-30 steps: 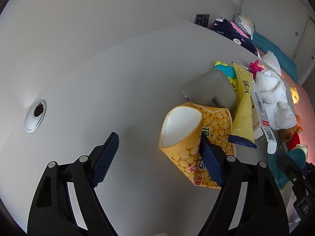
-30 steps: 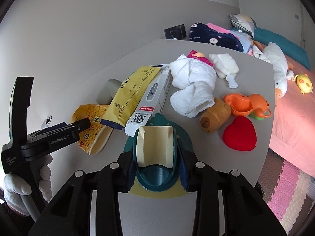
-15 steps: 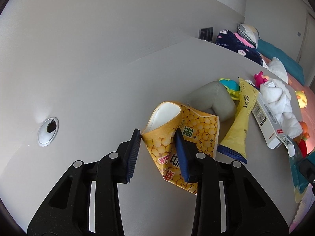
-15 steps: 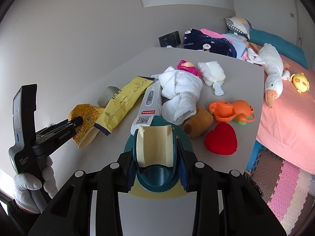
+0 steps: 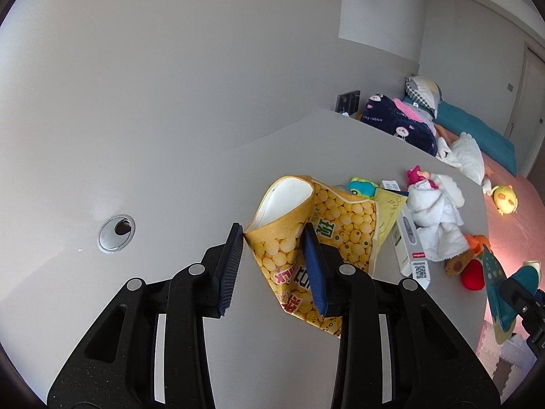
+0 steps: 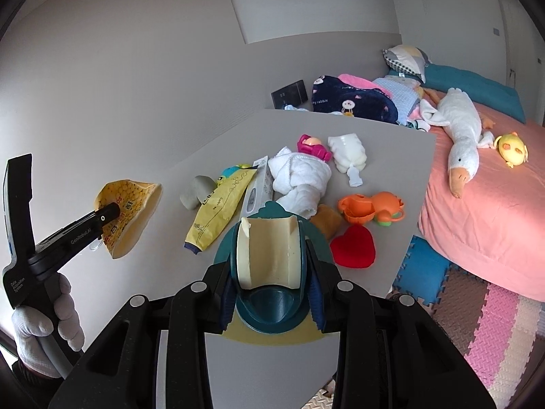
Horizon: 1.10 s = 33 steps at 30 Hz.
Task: Collect trash
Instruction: 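Lift the teal cup and chip bag and carry both toward the black bin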
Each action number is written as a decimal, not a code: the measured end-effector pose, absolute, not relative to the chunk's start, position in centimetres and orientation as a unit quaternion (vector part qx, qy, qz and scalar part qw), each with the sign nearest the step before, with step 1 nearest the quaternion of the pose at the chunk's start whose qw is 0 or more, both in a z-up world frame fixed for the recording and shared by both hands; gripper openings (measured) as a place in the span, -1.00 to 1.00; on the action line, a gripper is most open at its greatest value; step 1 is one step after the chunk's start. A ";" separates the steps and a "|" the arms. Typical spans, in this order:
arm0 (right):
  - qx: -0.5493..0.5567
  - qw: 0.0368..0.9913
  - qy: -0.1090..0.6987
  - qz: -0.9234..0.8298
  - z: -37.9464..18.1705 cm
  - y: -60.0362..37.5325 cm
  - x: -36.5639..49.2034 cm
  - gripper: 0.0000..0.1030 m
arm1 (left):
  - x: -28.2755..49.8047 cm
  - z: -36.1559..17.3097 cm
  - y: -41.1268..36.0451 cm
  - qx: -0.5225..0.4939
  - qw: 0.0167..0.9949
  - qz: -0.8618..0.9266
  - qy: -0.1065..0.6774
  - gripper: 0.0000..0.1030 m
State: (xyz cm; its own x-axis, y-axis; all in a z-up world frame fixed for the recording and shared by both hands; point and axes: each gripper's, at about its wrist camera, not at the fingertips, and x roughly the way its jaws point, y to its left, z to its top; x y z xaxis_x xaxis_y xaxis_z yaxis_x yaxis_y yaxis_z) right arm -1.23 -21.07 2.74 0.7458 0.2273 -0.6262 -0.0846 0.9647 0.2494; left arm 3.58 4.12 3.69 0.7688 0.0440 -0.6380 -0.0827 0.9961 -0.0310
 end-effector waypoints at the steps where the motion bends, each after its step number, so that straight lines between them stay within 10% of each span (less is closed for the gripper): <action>1: 0.105 0.930 0.343 0.082 3.0 -21.4 -1.5 -0.30 | 3.4 4.0 3.7 -0.027 0.941 0.030 0.336 -0.32; 33: 0.139 0.935 0.325 -0.030 3.2 -35.9 -6.9 -0.29 | 2.0 4.9 -15.3 0.034 0.929 -0.128 0.346 -0.31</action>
